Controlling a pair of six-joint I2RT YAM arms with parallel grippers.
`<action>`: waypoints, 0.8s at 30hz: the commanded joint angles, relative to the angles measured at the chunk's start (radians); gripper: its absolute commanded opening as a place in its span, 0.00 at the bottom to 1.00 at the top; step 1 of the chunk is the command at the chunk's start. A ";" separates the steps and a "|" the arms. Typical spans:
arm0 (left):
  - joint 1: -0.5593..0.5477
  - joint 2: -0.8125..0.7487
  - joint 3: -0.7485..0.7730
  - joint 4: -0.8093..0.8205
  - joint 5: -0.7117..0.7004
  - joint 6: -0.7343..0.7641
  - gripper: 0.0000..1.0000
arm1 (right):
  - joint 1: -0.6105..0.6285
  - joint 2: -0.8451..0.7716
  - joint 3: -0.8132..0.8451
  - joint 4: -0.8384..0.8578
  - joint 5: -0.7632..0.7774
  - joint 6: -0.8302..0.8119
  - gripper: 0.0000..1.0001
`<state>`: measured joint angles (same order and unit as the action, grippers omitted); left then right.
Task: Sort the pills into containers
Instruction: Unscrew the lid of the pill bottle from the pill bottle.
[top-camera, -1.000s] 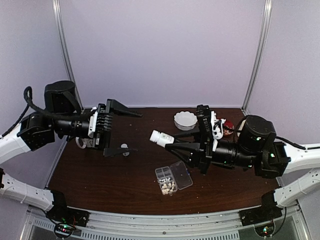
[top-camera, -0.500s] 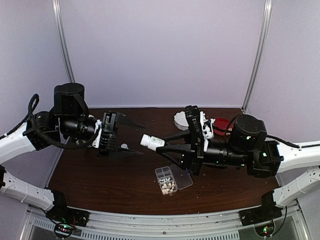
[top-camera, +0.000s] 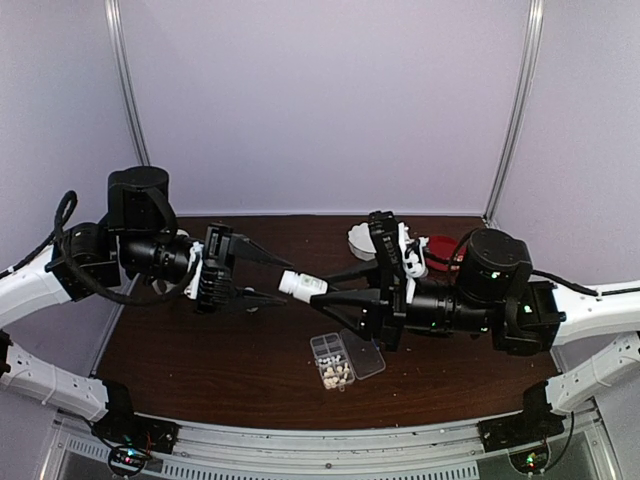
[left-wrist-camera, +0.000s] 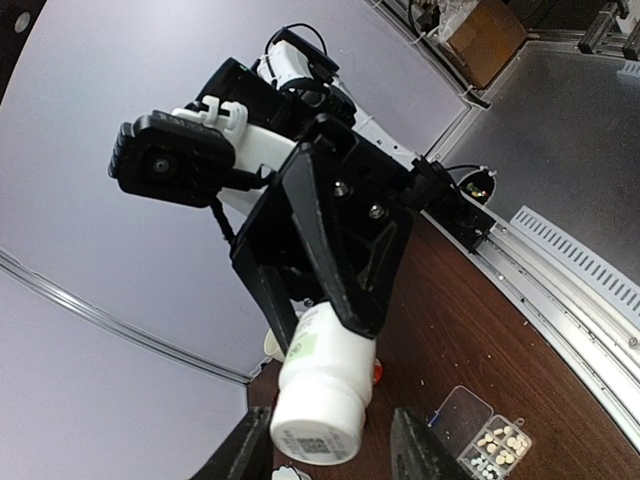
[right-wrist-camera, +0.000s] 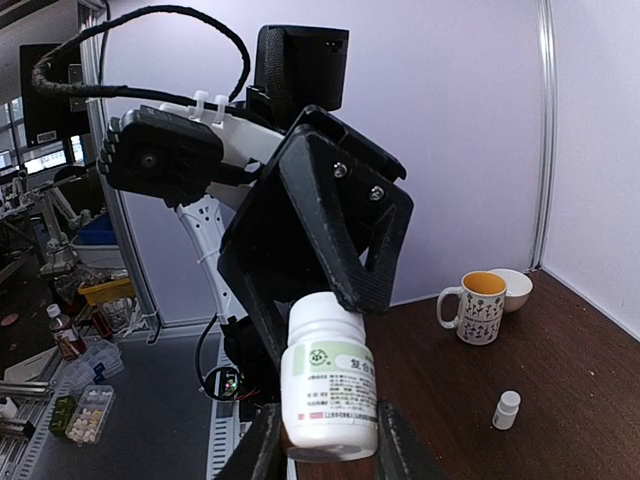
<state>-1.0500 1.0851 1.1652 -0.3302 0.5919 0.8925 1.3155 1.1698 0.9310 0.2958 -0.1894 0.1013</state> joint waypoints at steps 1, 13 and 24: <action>-0.007 -0.017 0.011 0.016 0.014 -0.002 0.42 | -0.007 0.012 0.038 0.013 -0.020 0.001 0.13; -0.009 -0.004 0.038 0.011 -0.020 -0.161 0.00 | -0.007 0.034 0.112 -0.132 -0.023 -0.172 0.13; -0.017 0.069 0.243 -0.038 -0.055 -0.873 0.00 | 0.002 -0.037 0.074 -0.106 0.245 -0.738 0.09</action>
<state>-1.0554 1.1419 1.3083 -0.3946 0.5411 0.3679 1.3174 1.1576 1.0294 0.1745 -0.0952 -0.3733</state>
